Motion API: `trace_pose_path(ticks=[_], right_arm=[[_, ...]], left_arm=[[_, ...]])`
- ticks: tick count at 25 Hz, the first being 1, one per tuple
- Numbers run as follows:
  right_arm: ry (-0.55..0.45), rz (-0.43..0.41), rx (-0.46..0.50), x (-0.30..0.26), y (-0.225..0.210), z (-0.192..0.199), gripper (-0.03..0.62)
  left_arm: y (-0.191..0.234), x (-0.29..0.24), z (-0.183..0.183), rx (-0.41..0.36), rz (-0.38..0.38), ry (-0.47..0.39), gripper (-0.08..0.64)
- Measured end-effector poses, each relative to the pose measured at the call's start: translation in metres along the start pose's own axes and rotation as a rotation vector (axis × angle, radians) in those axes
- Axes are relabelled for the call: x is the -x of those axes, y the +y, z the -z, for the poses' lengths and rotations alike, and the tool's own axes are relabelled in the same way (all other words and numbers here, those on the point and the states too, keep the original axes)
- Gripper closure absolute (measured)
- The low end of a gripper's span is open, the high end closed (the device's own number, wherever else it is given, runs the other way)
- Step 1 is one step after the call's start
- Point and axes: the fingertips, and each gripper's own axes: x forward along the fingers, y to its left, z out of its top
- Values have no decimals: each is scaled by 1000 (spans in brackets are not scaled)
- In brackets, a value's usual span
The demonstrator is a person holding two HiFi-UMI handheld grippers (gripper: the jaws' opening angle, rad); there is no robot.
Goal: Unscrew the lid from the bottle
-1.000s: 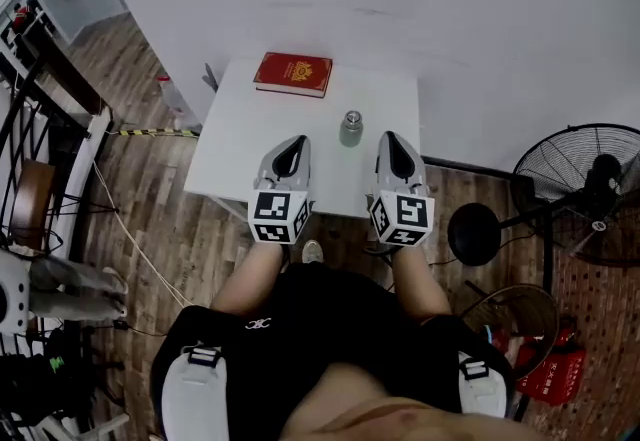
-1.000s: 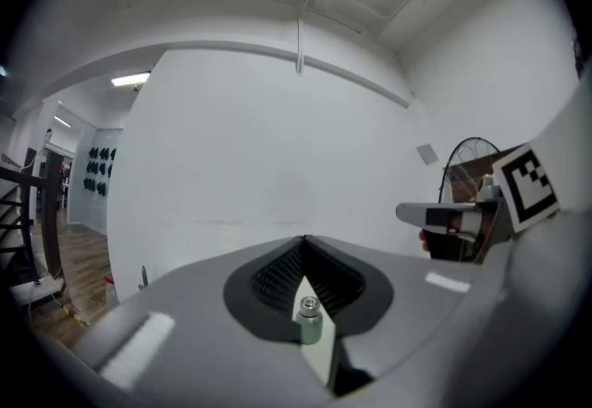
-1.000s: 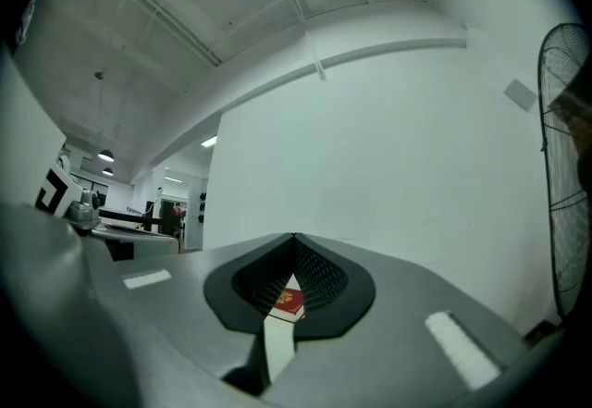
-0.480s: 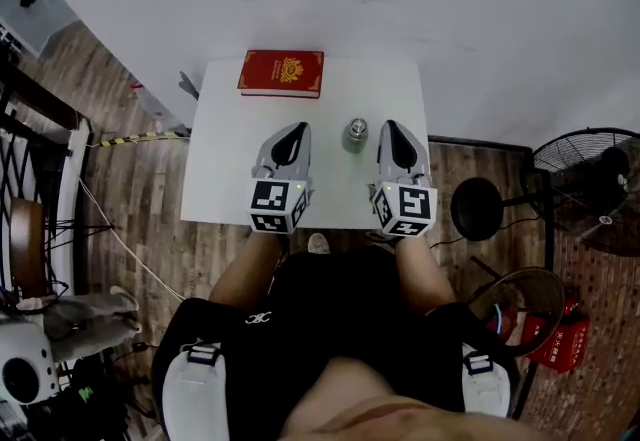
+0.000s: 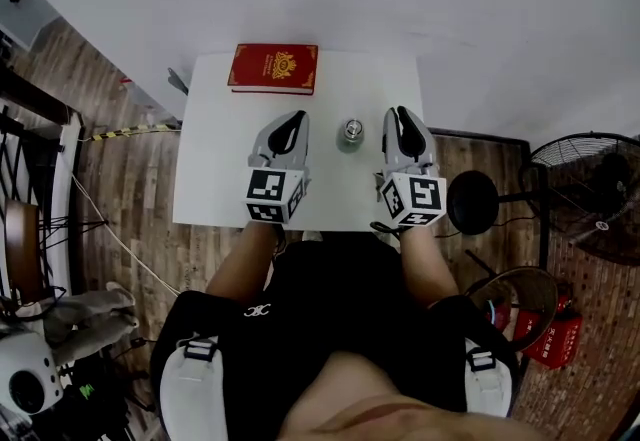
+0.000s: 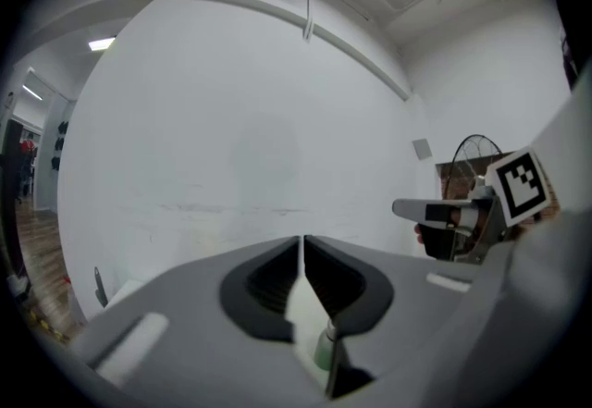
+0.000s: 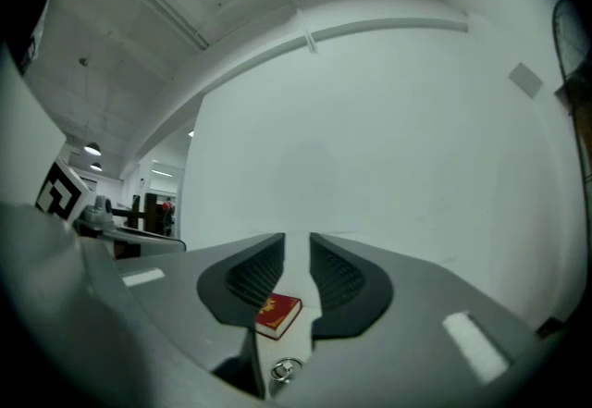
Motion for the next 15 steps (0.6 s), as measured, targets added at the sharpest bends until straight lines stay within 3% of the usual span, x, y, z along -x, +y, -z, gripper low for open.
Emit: trace_pose_path(ticks=[1,2,3,15], right_arm=[[3,-34,-21,-5,1,0,488],[9,-64,-41,-9,1,1,451],[15,-84,-56,-12,1,2,431],[115,-164,-41,-29,-6,48,413]], left_arm=[[-2,-5,0,-10,21,2,475],[-5,-10,2,-17,46,7,295],[-7,-14,4,-20,68,15,223],[-31,-40,58,-7,211,93,170]])
